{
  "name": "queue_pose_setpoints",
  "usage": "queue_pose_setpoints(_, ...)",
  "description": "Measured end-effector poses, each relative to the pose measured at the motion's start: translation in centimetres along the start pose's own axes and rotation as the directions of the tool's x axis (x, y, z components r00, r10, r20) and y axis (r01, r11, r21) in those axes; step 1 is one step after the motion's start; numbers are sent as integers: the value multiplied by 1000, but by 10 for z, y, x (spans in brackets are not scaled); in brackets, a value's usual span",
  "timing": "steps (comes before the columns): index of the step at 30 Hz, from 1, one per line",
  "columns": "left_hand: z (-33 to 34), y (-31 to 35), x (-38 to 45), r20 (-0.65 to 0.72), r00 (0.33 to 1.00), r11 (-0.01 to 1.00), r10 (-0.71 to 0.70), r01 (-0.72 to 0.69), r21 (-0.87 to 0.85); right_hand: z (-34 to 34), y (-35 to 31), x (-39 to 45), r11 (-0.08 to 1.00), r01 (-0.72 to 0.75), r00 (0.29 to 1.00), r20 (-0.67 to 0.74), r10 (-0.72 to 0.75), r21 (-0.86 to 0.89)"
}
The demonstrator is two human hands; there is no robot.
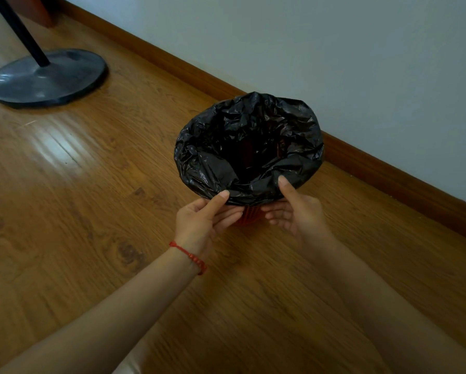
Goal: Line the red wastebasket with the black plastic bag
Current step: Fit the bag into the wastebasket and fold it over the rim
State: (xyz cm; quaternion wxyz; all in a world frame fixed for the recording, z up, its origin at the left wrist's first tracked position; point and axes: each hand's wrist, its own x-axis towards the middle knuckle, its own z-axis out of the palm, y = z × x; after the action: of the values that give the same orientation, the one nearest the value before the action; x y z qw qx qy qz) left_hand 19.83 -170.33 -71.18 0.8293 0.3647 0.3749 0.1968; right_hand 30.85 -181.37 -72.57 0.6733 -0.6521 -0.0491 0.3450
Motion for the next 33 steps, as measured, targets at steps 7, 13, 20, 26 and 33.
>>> queue_pose_setpoints(7, -1, -1, -1, -103, 994, 999, 30, -31, -10, 6, -1, 0, 998, 39, 997, 61, -41, 41)
queue_pose_setpoints(13, 8, -17, -15, -97, 995, 992, 1, 11, 125, 8, 8, -4, 995, 54, 986, 154, -65, 78)
queue_pose_setpoints(20, 19, -5, -4, -104, 995, 999, 2, 4, 52, 8, 15, -4, 990, 139, 974, 186, -131, -33)
queue_pose_setpoints(26, 16, -1, -1, -83, 997, 1000, -4, 5, 22, 10, 20, -6, 989, 134, 976, 179, -121, -62)
queue_pose_setpoints(33, 10, 0, 2, -39, 999, 1000, 6, -5, 10, -2, 16, -5, 994, 110, 990, 88, -109, -5)
